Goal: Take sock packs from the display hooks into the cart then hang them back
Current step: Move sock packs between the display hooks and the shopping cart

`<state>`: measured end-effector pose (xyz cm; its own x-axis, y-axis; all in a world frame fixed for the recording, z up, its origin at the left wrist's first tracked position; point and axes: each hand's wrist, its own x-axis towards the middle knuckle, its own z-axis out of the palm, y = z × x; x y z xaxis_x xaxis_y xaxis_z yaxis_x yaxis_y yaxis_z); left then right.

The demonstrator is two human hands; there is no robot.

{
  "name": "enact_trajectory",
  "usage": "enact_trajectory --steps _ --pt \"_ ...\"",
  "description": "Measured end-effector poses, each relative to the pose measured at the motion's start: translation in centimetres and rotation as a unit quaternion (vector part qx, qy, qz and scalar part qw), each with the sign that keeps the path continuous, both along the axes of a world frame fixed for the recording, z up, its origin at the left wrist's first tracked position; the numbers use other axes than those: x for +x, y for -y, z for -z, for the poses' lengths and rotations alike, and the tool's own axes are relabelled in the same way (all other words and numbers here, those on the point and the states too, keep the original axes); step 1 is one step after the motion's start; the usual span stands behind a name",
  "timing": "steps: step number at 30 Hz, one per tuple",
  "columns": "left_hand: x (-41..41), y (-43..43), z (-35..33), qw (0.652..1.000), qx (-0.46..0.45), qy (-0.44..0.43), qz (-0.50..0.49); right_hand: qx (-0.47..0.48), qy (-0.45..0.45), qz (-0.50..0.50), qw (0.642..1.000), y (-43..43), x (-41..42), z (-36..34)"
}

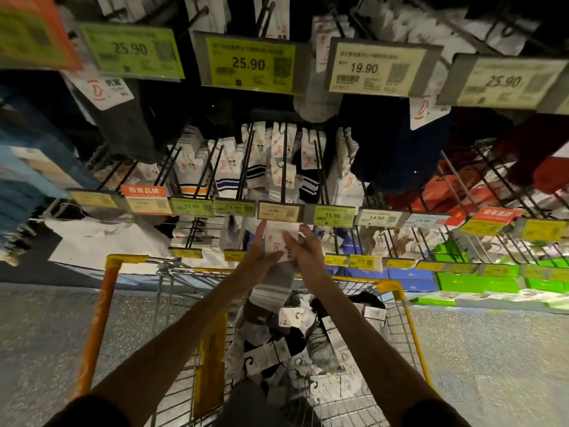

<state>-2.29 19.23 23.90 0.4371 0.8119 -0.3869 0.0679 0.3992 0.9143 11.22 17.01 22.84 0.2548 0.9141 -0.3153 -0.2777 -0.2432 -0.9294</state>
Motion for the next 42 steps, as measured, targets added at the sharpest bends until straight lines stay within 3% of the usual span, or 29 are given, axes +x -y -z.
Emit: enact_trajectory --steps 6,11,20,23,28,32,36,38,39,40,42 --pt "0.5 -1.1 0.3 0.998 0.027 0.004 -0.051 -0.019 0.001 0.024 1.0 -1.7 -0.4 0.0" --pt "1.1 -2.2 0.7 0.989 0.019 -0.044 -0.141 -0.015 -0.016 0.033 0.999 -2.7 -0.4 -0.3" --pt "1.3 -2.7 1.4 0.991 0.005 -0.052 -0.124 0.0 -0.009 0.078 0.997 -3.5 -0.5 1.4" --pt "1.3 -3.1 1.7 0.991 0.002 -0.044 -0.128 -0.017 0.011 0.083 0.996 -4.2 -0.5 1.9" --pt "2.1 -4.5 2.4 0.987 -0.011 -0.066 -0.148 -0.004 0.136 0.085 0.987 -5.3 -0.7 2.3" --pt "3.1 -6.5 3.2 0.98 -0.032 -0.082 -0.179 -0.041 0.131 0.086 0.987 -6.8 -0.8 1.8" --pt "4.2 -8.4 3.9 0.968 -0.036 -0.078 -0.235 -0.134 0.047 0.059 0.988 -7.9 0.1 2.0" --pt "4.9 -9.0 4.8 0.952 -0.027 -0.11 -0.285 -0.218 0.041 -0.024 0.975 -7.9 0.5 3.0" --pt "5.1 -9.0 5.3 0.942 -0.011 -0.129 -0.31 -0.244 0.085 -0.068 0.964 -7.7 0.5 3.3" --pt "5.3 -8.8 5.7 0.933 0.007 -0.141 -0.332 -0.232 0.13 -0.066 0.962 -7.7 0.3 3.6" --pt "5.6 -8.2 5.9 0.922 0.057 -0.158 -0.348 -0.121 0.172 0.047 0.976 -7.6 -0.5 4.7"
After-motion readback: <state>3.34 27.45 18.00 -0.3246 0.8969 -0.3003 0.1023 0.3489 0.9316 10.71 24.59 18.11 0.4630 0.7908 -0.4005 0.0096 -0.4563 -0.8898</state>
